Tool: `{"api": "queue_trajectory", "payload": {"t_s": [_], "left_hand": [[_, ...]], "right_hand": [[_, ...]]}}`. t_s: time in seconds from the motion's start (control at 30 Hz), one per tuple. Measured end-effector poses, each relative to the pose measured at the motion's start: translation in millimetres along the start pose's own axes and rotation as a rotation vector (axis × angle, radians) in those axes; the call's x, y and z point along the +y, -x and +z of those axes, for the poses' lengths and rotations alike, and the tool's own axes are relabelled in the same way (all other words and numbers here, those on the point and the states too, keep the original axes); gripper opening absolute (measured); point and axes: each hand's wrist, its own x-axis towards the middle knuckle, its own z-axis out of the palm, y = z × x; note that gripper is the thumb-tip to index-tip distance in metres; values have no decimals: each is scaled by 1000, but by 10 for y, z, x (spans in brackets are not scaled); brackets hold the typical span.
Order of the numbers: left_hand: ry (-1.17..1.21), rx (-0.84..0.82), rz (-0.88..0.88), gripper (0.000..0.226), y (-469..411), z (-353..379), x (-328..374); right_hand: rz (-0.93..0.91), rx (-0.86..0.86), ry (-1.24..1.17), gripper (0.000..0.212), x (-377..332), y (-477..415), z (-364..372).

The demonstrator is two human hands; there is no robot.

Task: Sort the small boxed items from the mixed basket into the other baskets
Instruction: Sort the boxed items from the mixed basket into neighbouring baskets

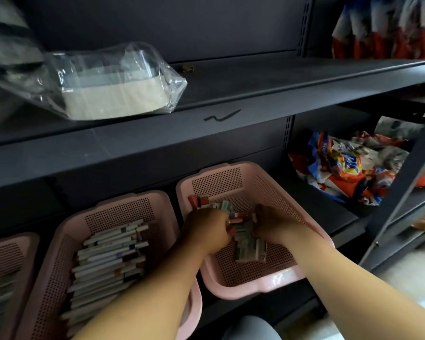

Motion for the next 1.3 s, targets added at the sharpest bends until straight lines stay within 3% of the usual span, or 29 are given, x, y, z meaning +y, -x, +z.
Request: {"api": "queue_trajectory", "payload": {"t_s": [0.1,0.3,0.5,0.6,1.0,1.07,1.23,1.3], "left_hand": [[60,11,-18,20,20,-31,7],[103,0,-31,16,30,-15,0],[105,15,-28,13,21,-11,-11],[111,20,-31,12,23,4,-26],[106,18,-48,19,22,-2,-20],[106,18,-50,18,24,1,-19],[116,10,-54,17,13,14,-38],[120,13,-60,19,5,20,-32]], "right_hand": [[-68,-22,-42,36,11,-17,43],[-64,-227,10,24,-150,75,-18],[-24,-409,-3,69,-133,160,-73],[-15,-411,85,80,-160,159,-46],[-95,-274,202,86,-202,147,19],[-106,-265,182,80,-199,151,7],[-120,-216,225,39,-118,87,63],[-227,-155,348,19,-107,107,64]]}}
